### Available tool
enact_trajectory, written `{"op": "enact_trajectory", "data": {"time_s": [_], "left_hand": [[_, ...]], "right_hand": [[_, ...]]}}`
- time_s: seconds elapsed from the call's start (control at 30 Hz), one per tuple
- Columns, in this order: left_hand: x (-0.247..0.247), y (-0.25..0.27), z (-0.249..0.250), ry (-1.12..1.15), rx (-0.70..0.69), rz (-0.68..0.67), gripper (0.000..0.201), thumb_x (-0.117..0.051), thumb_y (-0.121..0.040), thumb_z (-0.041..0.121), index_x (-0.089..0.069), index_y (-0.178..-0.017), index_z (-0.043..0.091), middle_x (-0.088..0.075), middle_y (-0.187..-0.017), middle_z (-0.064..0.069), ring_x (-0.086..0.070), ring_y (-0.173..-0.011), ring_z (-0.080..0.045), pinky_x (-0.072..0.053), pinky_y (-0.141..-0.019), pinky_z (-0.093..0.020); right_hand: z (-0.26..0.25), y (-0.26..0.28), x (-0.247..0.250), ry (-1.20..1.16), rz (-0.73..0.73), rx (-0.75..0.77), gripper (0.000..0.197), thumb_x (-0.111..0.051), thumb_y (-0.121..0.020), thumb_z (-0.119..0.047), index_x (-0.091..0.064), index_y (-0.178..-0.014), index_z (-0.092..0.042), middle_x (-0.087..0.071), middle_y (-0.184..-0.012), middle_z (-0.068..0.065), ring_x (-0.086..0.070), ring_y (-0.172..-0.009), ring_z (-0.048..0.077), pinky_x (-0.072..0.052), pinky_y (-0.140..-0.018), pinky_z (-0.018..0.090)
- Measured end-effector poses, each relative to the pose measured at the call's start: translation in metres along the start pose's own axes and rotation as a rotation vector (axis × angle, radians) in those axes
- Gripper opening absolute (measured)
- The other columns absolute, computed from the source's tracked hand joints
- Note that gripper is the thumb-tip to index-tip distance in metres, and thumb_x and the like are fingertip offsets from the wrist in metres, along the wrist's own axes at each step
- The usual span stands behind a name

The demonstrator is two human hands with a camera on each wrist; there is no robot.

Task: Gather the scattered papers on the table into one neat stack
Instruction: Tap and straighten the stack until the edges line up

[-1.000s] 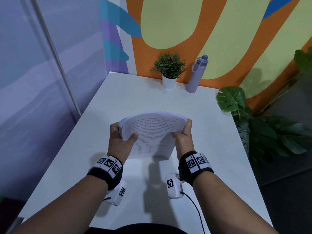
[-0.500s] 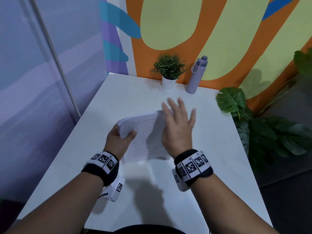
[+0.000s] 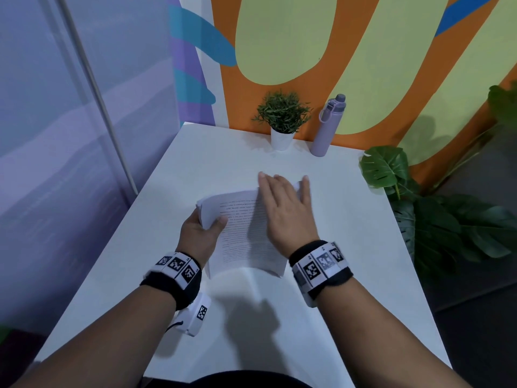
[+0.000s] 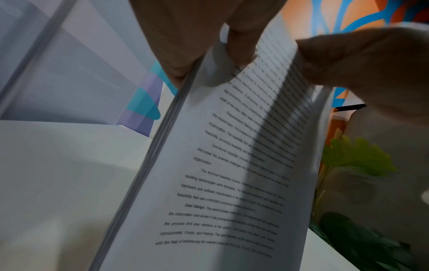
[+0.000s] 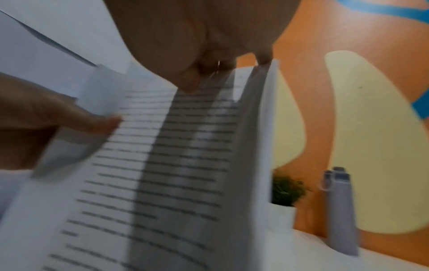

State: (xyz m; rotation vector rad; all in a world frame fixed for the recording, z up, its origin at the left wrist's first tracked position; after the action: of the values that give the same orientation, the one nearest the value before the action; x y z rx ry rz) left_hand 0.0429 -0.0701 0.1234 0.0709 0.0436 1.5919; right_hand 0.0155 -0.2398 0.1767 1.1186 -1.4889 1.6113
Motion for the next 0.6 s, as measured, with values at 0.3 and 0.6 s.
{"op": "enact_trajectory", "data": {"time_s": [0.3, 0.6], "left_hand": [[-0.002, 0.002, -0.005, 0.012, 0.025, 0.001, 0.012, -0.068, -0.083, 0.015, -0.062, -0.085, 0.026, -0.067, -0.083, 0.008, -0.064, -0.078, -0.008, -0.047, -0.071, -0.021], [0.001, 0.002, -0.017, -0.112, 0.088, -0.007, 0.019, -0.067, -0.083, 0.015, -0.061, -0.100, 0.019, -0.065, -0.086, 0.010, -0.062, -0.086, -0.018, -0.047, -0.080, -0.030]], "right_hand": [[0.051, 0.017, -0.008, -0.902, 0.294, -0.494, 0.025, -0.037, -0.100, -0.012, -0.049, -0.122, -0.014, -0.052, -0.108, -0.012, -0.045, -0.095, -0.022, -0.037, -0.087, 0.004], [0.039, 0.035, -0.045, -1.121, 0.071, -0.718, 0.015, -0.037, -0.098, -0.014, -0.038, -0.112, -0.008, -0.052, -0.095, -0.005, -0.051, -0.088, 0.013, -0.044, -0.085, 0.038]]}}
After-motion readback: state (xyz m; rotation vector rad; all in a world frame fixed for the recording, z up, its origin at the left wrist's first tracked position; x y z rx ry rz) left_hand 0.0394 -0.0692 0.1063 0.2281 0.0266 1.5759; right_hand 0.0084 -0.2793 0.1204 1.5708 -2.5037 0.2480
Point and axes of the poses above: each hand's wrist, its own y-axis away from the middle knuckle, its own x-axis out of the back of the hand, z = x × y, the point moved 4 cm from there along -y, towards the middle knuckle
